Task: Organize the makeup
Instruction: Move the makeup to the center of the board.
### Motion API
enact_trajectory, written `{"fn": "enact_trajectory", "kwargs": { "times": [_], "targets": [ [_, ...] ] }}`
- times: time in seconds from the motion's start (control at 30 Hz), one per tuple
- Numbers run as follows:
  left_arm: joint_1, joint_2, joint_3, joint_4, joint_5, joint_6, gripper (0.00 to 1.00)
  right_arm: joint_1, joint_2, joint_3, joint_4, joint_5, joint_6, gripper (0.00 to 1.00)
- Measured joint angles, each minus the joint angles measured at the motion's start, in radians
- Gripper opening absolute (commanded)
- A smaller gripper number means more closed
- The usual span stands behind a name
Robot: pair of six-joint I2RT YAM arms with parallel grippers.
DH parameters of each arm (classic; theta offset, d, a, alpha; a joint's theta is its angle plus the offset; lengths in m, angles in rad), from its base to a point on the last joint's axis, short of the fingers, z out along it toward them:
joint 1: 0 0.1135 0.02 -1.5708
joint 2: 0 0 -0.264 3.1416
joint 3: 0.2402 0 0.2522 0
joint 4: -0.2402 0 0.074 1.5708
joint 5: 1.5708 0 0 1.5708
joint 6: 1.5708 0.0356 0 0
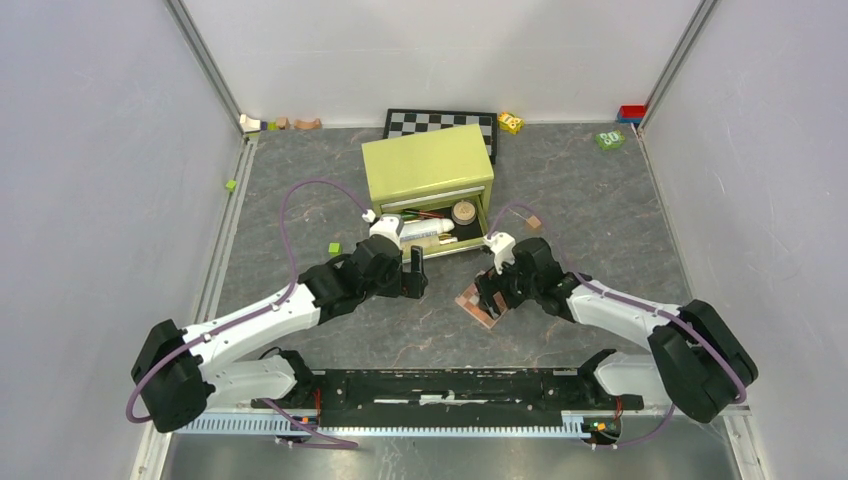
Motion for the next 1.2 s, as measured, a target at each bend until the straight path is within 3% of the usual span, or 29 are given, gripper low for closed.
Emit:
{"fn": "enact_trajectory", "kwargs": {
  "times": [0.3, 0.83, 1.2],
  "targets": [
    [0.002, -0.005, -0.004, -0.002, -0.025, -0.013, 1.0, 0.134, -0.039, -0.026, 0.001, 0.072, 0.12, 0.98],
    [0.002, -0.005, -0.037, -0.001, -0.025, -0.041, 1.0, 0.382, 0.021, 0.031, -0.043, 0.402, 0.423, 0.98],
    [0.002, 0.012, -0.067, 0.032, -0.003, -0.085, 1.0, 0.501, 0.041, 0.047, -0.051, 0.496, 0.613, 0.98]
  ]
}}
